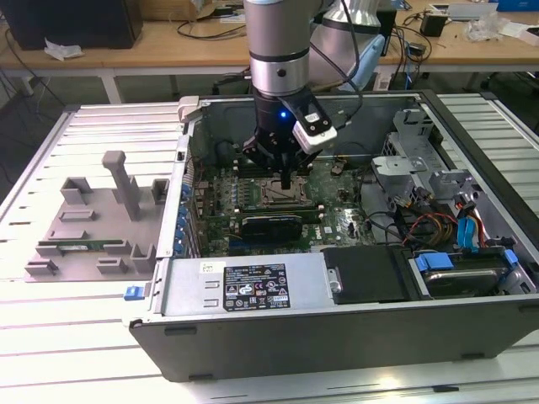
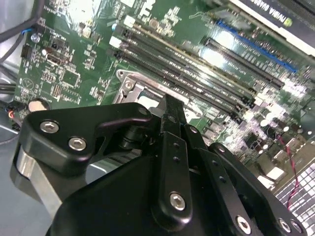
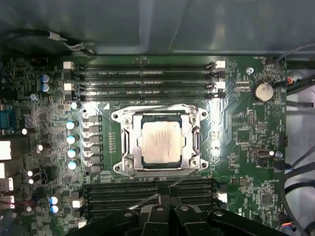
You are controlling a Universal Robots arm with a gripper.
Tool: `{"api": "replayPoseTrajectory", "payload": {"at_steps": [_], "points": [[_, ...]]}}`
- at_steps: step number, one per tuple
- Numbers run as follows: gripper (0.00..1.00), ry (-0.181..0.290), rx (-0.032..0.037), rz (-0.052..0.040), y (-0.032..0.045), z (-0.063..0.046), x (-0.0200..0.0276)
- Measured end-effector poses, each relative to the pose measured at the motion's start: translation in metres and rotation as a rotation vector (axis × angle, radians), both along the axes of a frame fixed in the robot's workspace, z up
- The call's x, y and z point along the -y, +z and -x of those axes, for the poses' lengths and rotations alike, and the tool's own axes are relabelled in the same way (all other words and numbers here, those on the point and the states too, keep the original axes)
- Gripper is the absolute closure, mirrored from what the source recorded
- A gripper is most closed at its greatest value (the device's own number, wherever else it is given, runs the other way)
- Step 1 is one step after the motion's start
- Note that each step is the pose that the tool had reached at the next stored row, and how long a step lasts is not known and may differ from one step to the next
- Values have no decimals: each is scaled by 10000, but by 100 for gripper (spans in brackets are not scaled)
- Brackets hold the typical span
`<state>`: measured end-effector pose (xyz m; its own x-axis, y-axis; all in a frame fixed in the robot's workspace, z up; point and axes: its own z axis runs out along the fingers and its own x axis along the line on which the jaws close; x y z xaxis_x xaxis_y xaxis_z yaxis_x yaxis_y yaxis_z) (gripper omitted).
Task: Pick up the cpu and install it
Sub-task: 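Install the second cpu locking lever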
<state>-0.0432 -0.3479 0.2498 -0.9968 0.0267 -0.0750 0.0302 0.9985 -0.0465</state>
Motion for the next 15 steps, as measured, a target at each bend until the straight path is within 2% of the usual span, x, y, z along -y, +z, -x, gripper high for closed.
{"api": "replayPoseTrajectory", "payload": {"at_steps": [1, 2, 3, 6, 10, 14, 15], "points": [[89, 0, -6, -15, -7, 0, 16], [89, 2, -25, -31, -35, 1, 53], [89, 33, -2, -117, -95, 156, 64], [89, 72, -2, -206, -107, 168, 80], [89, 84, -2, -294, -119, 188, 143], [89, 110, 4, -515, -145, 211, 166], [89, 125, 5, -631, -165, 227, 184]]}}
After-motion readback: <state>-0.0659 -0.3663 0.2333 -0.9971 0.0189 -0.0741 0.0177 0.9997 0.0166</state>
